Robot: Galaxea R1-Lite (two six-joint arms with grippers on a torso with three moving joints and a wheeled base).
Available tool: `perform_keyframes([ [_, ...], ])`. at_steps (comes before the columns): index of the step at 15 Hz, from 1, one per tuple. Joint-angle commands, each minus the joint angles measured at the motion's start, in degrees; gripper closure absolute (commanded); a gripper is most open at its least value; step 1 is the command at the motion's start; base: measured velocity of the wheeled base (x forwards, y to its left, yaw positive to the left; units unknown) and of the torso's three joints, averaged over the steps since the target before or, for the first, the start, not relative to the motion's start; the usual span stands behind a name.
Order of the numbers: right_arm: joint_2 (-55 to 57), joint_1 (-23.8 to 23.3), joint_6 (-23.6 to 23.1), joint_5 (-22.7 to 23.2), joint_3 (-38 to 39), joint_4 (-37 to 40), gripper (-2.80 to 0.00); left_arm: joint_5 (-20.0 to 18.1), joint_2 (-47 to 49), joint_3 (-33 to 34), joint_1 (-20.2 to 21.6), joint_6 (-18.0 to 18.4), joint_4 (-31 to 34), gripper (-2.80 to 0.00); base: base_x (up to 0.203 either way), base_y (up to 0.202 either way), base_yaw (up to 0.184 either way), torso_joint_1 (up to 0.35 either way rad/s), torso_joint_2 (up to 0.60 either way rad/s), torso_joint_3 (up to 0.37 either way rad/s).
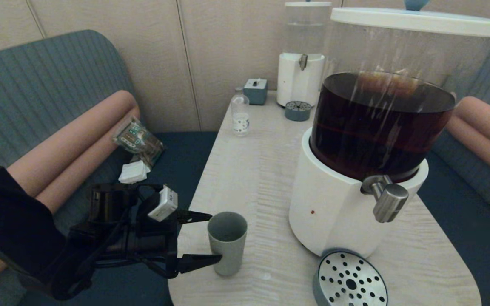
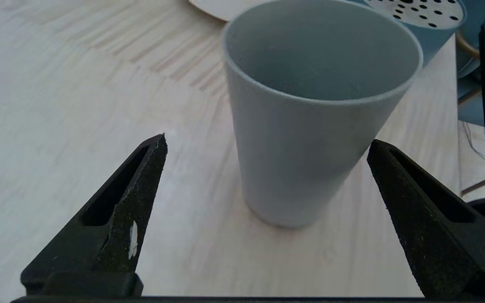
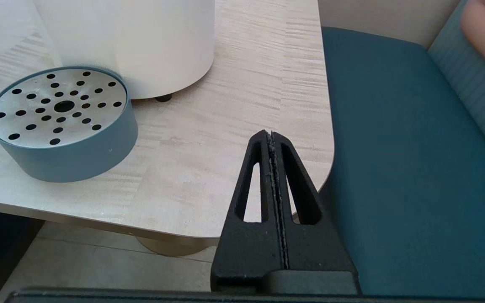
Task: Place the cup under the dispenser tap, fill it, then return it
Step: Pick up the cup
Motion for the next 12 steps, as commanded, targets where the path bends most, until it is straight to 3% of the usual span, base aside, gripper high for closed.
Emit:
perform_keyframes([
  [1,-0.2,0.0,-0.1,0.0,0.5,0.0,0.00,-0.2,1.8,-1.3,-1.3,0.1,-0.4,-2.80,0.000,0.000,0.000,0.000,0.00,0.000],
  [12,-0.2,0.1,-0.1,0.0,0.5,0.0,0.00,-0.4,0.4,0.9,-4.5,-0.5,-1.1,-2.80,0.000,0.000,0.000,0.000,0.00,0.000],
])
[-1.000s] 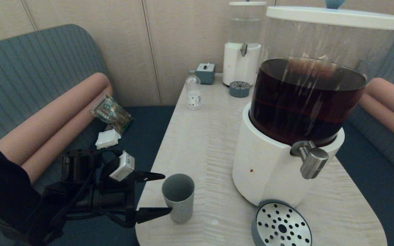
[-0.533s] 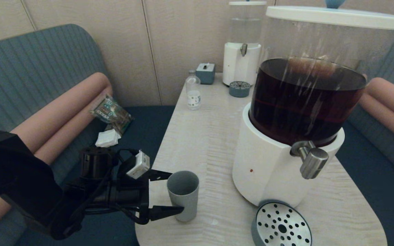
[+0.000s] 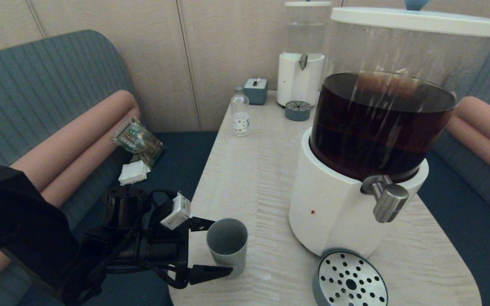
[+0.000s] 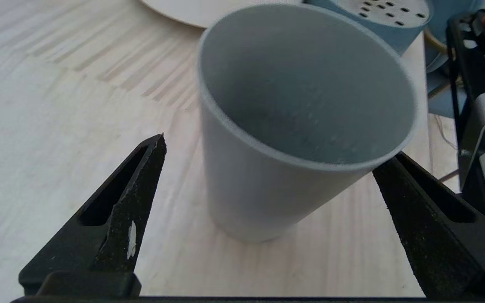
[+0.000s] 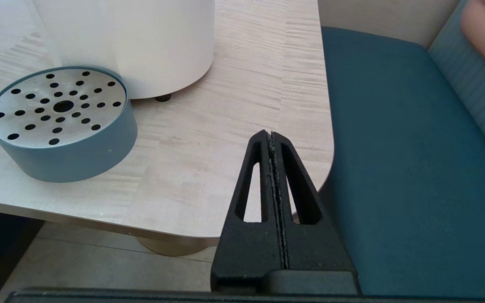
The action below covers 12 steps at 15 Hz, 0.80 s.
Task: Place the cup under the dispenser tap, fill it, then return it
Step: Pick up the cup
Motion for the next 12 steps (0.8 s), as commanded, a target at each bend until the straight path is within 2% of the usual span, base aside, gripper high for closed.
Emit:
perform_keyframes([
  [1,-0.2,0.0,0.0,0.0,0.6,0.0,0.00,-0.3,-0.4,0.0,-0.4,0.1,-0.4,-2.80,0.000,0.000,0.000,0.000,0.00,0.000],
  [11,-0.2,0.0,0.0,0.0,0.5,0.0,0.00,-0.2,0.5,0.1,-2.2,0.0,-1.1,-2.80,0.000,0.000,0.000,0.000,0.00,0.000],
  [12,-0.2,0.0,0.0,0.0,0.5,0.0,0.00,-0.2,0.6,0.1,-2.2,0.0,-1.1,0.00,0.000,0.000,0.000,0.000,0.00,0.000],
])
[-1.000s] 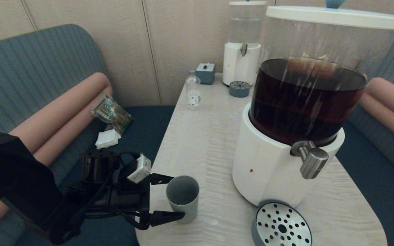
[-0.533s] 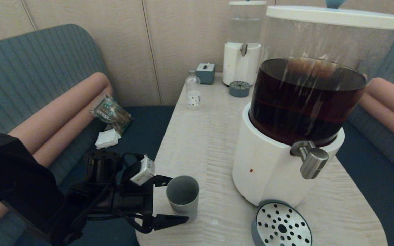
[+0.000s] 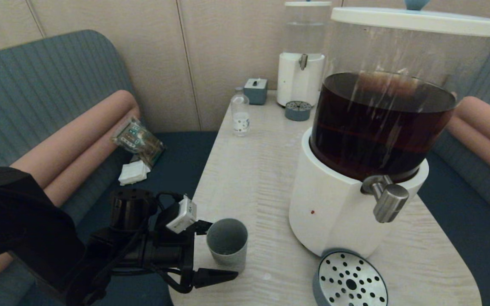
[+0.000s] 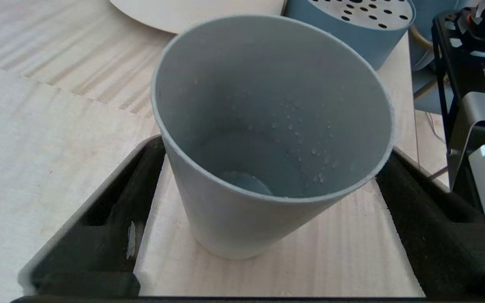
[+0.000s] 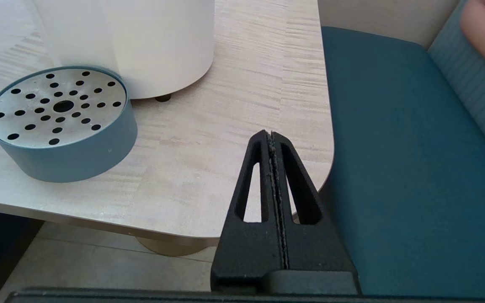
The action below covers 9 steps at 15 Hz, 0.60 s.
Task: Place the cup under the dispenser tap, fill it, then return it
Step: Pick up the cup
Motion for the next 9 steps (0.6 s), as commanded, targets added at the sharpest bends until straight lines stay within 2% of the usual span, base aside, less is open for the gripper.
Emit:
perform_keyframes([
  [1,-0.2,0.0,0.0,0.0,0.5,0.0,0.00,-0.3,0.2,0.0,0.0,0.1,-0.5,0.00,0.000,0.000,0.000,0.000,0.00,0.000],
  [4,-0.2,0.0,0.0,0.0,0.5,0.1,0.00,-0.3,-0.1,0.0,0.0,-1.3,-0.9,0.00,0.000,0.000,0.000,0.000,0.00,0.000],
  [9,-0.2,0.0,0.0,0.1,0.5,0.1,0.00,-0.3,-1.5,0.5,0.0,-1.5,-1.2,0.00,0.000,0.000,0.000,0.000,0.00,0.000],
])
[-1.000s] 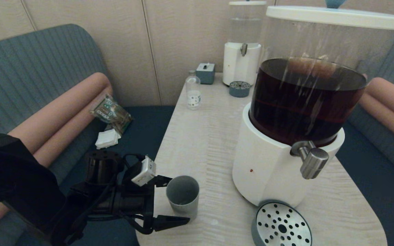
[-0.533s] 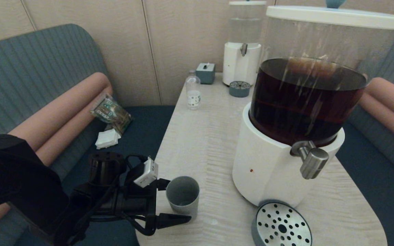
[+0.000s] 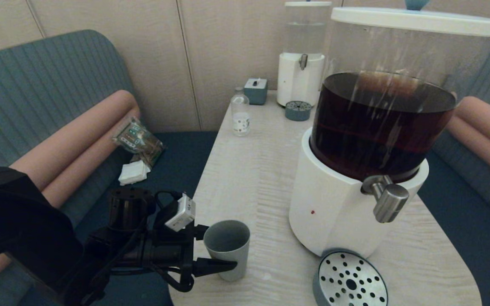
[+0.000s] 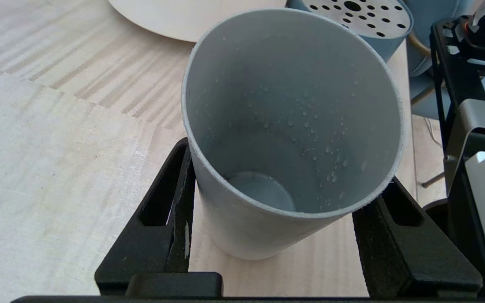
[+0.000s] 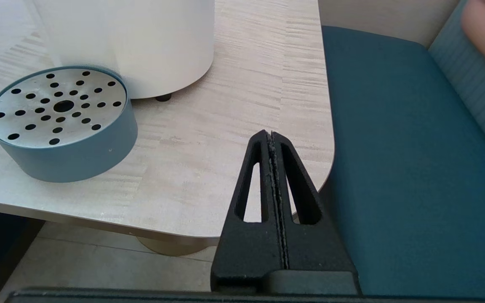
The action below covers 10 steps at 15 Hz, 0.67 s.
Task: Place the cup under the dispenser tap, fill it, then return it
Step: Pick up the cup, then place it under the water dispenser
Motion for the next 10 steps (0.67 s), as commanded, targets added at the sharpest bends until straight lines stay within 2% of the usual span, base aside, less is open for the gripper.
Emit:
perform_keyframes([
  [1,-0.2,0.1,-0.1,0.0,0.5,0.0,0.00,-0.3,-1.2,0.3,0.0,0.1,-0.3,0.00,0.000,0.000,0.000,0.000,0.00,0.000],
  [4,-0.2,0.0,-0.1,0.0,0.5,0.0,0.00,-0.3,-4.2,-1.0,-0.1,0.0,-0.4,0.00,0.000,0.000,0.000,0.000,0.00,0.000],
  [7,-0.2,0.1,-0.1,0.0,0.5,0.0,0.00,-0.3,-5.6,-5.1,-1.7,-0.9,-0.5,0.00,0.000,0.000,0.000,0.000,0.00,0.000],
  [9,-0.2,0.0,-0.1,0.0,0.5,0.0,0.00,-0.2,-5.8,-7.9,-4.2,-2.6,-1.7,0.00,0.000,0.000,0.000,0.000,0.00,0.000],
  [10,-0.2,0.1,-0.1,0.0,0.5,0.0,0.00,0.0,-5.6,-8.9,-6.0,-4.5,-3.8,0.00,0.000,0.000,0.000,0.000,0.00,0.000],
])
